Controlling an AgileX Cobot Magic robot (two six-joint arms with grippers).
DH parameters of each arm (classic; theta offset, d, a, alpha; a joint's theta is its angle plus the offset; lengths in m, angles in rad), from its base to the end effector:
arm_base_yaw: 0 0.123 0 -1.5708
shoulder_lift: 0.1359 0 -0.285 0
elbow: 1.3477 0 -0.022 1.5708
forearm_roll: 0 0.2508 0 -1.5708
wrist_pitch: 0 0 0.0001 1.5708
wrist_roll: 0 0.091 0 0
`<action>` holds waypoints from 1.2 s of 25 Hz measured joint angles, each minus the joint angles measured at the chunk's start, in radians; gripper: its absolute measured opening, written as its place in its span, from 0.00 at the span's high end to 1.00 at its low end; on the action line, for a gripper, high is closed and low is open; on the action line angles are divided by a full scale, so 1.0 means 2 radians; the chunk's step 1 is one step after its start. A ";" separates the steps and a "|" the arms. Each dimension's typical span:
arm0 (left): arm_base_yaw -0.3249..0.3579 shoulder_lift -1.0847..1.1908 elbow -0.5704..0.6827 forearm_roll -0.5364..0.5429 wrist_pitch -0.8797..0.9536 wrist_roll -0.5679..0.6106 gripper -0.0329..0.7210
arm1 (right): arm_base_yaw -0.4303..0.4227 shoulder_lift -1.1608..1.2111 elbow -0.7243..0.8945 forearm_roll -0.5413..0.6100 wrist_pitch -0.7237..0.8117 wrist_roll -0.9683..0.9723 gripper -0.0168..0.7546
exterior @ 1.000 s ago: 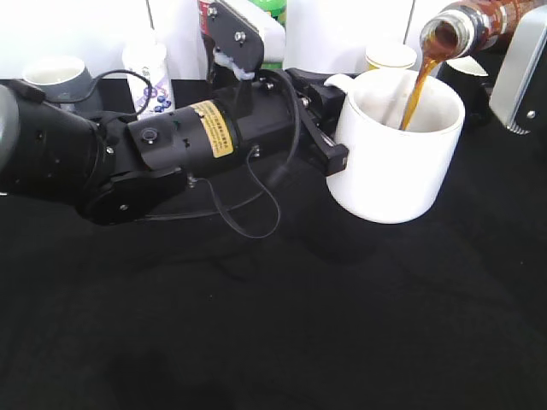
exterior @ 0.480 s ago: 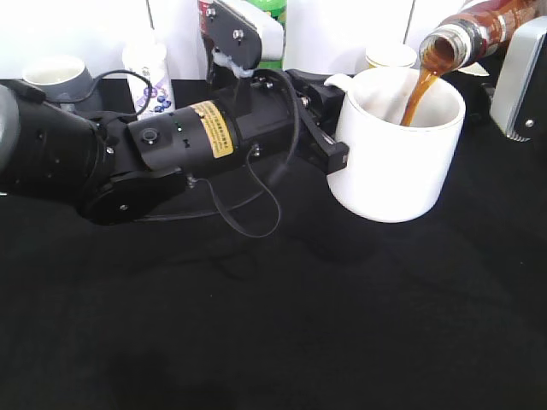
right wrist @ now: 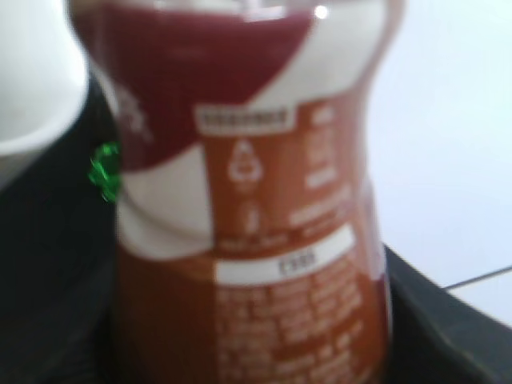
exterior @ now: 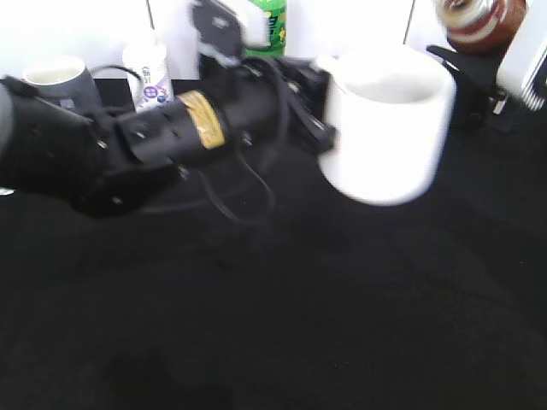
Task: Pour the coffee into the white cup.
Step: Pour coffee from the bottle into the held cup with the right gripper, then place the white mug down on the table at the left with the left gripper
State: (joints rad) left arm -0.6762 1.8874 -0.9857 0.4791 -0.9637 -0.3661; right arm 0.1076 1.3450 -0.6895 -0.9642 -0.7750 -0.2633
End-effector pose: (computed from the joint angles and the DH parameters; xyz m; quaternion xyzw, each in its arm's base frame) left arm 0.2878 -0.2751 0.2196 0.3310 0.5898 -0.3878 0.6262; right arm 0.2648 0.0812 0.2859 -0.5557 0.4640 -0.1060 0.6816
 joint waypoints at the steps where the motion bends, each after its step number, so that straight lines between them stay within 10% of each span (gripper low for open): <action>1: 0.013 -0.001 0.003 0.000 -0.002 0.000 0.87 | 0.000 0.000 0.000 0.000 0.000 0.034 0.31; 6: 0.093 -0.019 0.071 -0.010 -0.021 0.023 0.87 | 0.000 0.000 0.000 0.000 0.006 0.223 0.31; 17: 0.128 0.072 0.124 -0.275 -0.087 0.162 0.87 | 0.000 0.000 0.000 0.000 0.007 0.269 0.31; 30: 0.169 0.102 0.160 -0.278 -0.138 0.156 0.80 | 0.000 0.008 0.000 0.007 0.003 0.270 0.31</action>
State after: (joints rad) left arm -0.3386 2.0910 -0.6659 -0.0762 -1.2406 -0.0541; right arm 0.1076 1.3619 -0.6888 -0.9495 -0.7681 0.2764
